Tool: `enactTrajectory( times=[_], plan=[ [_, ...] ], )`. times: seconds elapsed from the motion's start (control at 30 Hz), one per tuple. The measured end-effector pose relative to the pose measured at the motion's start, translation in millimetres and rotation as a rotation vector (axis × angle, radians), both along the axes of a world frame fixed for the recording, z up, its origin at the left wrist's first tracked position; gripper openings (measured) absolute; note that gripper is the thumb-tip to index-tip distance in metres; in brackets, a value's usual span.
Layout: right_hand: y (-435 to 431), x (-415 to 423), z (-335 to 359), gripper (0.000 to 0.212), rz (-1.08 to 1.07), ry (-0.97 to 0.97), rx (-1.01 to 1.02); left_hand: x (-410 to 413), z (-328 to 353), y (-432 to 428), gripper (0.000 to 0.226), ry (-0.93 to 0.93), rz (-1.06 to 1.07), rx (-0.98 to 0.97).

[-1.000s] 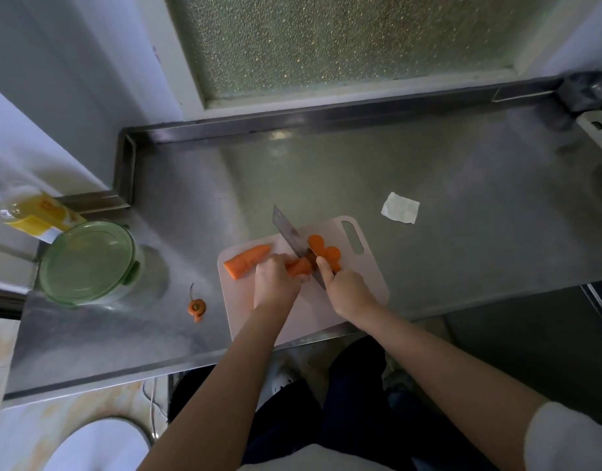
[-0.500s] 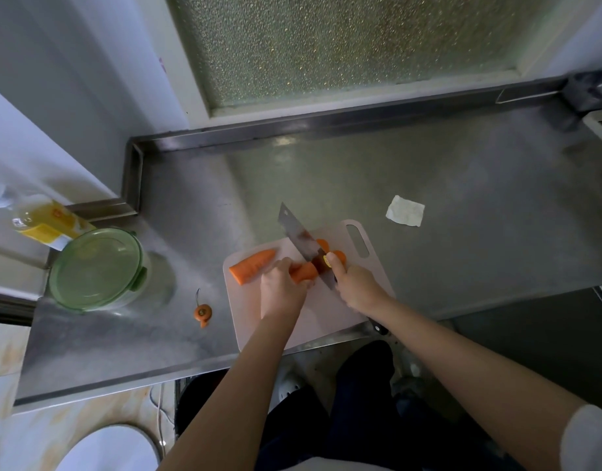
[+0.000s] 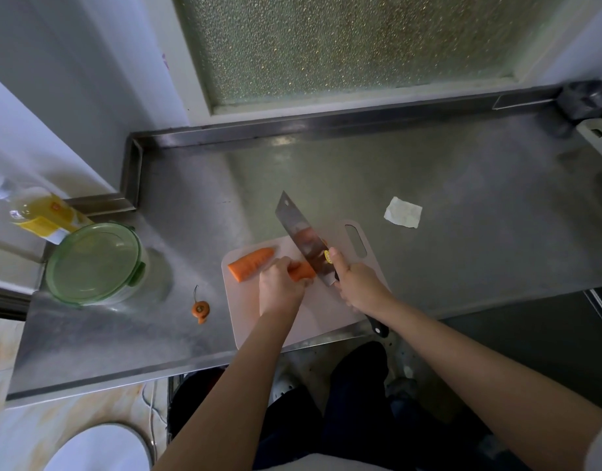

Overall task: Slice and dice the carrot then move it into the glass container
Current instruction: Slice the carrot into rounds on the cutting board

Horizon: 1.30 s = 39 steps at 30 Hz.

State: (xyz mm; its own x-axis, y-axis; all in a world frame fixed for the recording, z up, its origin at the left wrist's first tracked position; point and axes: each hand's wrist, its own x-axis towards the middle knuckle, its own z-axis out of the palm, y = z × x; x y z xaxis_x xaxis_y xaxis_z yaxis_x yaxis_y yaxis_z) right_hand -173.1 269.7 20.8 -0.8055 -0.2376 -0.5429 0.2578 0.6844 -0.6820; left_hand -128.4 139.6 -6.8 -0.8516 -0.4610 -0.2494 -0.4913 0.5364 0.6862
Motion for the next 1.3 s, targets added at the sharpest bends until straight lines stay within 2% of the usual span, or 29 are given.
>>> enactTrajectory(
  times=[0.27, 0.37, 0.4, 0.47, 0.57, 0.67, 0.73, 0.87, 1.0, 1.2, 1.3],
  plan=[
    [1.7, 9.2, 2.1, 0.066, 0.060, 0.076, 0.119, -1.5, -0.9, -0.4, 0.024, -0.011, -0.001, 0.009],
    [1.5, 9.3, 2.8, 0.066, 0.051, 0.041, 0.143, -2.0, -1.2, 0.0, 0.022, -0.010, -0.007, 0.000],
    [0.0, 7.9, 3.7, 0.063, 0.093, 0.037, 0.165, -2.3, -1.0, -0.1, 0.022, -0.010, -0.011, -0.004],
    [-4.0, 5.2, 6.4, 0.046, 0.016, -0.011, 0.149, -2.9, -0.8, 0.0, 0.020, -0.012, -0.015, -0.003],
    [-9.9, -2.6, 8.4, 0.051, -0.054, -0.037, 0.096, -3.5, -1.3, -0.3, 0.017, -0.006, -0.011, 0.009],
    [-15.3, -4.1, 5.5, 0.035, -0.018, -0.025, 0.064, -4.2, -1.7, -0.4, 0.015, -0.005, -0.014, 0.014],
    [-19.0, -5.2, 12.1, 0.034, 0.035, -0.019, 0.054, -4.2, -1.3, -0.5, 0.016, 0.001, -0.012, 0.020],
    [-20.0, -1.8, 14.8, 0.043, 0.084, 0.021, 0.047, -3.9, -2.0, -2.0, 0.018, -0.011, -0.019, 0.019],
    [-4.7, 7.4, 14.6, 0.047, 0.083, -0.028, 0.070, -4.5, -0.2, -3.5, 0.018, -0.023, -0.018, 0.022],
    [7.9, 16.4, 7.6, 0.066, 0.082, -0.042, 0.242, -6.1, 2.0, -6.1, 0.022, -0.023, -0.022, 0.025],
    [4.3, 11.1, 10.2, 0.050, 0.164, -0.018, 0.266, -7.8, 1.9, -8.0, 0.024, -0.037, -0.021, 0.035]
  ],
)
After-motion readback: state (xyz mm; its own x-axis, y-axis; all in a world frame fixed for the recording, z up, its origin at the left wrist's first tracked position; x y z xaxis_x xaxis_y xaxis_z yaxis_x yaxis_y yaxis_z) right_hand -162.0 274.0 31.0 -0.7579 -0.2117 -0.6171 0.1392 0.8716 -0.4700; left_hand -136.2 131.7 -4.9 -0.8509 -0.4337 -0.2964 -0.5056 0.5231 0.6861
